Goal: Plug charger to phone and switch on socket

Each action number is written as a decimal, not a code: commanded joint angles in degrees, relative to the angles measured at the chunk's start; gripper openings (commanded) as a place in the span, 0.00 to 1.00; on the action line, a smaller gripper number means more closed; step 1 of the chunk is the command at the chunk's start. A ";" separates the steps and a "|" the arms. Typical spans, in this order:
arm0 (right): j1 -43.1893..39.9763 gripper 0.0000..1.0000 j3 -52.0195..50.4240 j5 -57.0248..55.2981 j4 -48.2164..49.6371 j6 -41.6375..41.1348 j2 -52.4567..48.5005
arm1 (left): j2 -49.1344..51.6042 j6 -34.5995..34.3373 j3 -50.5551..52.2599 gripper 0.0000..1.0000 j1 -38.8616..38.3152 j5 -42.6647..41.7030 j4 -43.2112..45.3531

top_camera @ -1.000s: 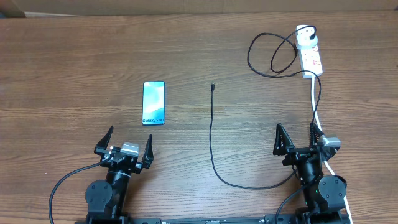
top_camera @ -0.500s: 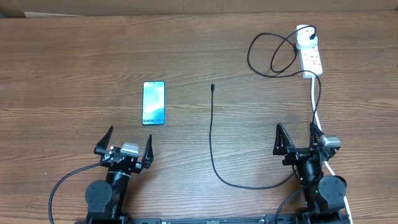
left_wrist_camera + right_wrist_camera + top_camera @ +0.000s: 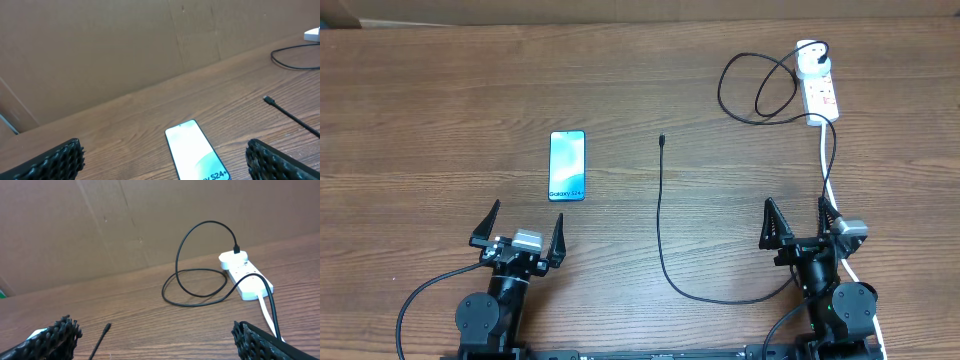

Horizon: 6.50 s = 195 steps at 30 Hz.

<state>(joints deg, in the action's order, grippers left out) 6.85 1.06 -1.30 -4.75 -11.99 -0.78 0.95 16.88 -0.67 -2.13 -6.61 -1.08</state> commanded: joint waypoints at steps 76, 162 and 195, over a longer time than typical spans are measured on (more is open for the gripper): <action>0.37 1.00 68.59 13.22 -51.30 7.23 -56.43 | 81.99 -14.53 -88.96 1.00 0.20 -11.21 -64.04; 0.37 1.00 68.65 22.77 -53.27 6.29 -71.69 | 117.63 -27.19 -82.03 0.86 -3.56 1.40 -47.12; 0.37 1.00 68.65 21.75 -53.90 6.27 -73.94 | 117.83 -34.47 -81.94 0.85 -10.01 14.03 -42.82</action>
<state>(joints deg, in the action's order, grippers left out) 6.85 68.16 20.71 -58.72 -5.80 -74.26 118.02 -15.33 -81.49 -12.01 6.70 -43.68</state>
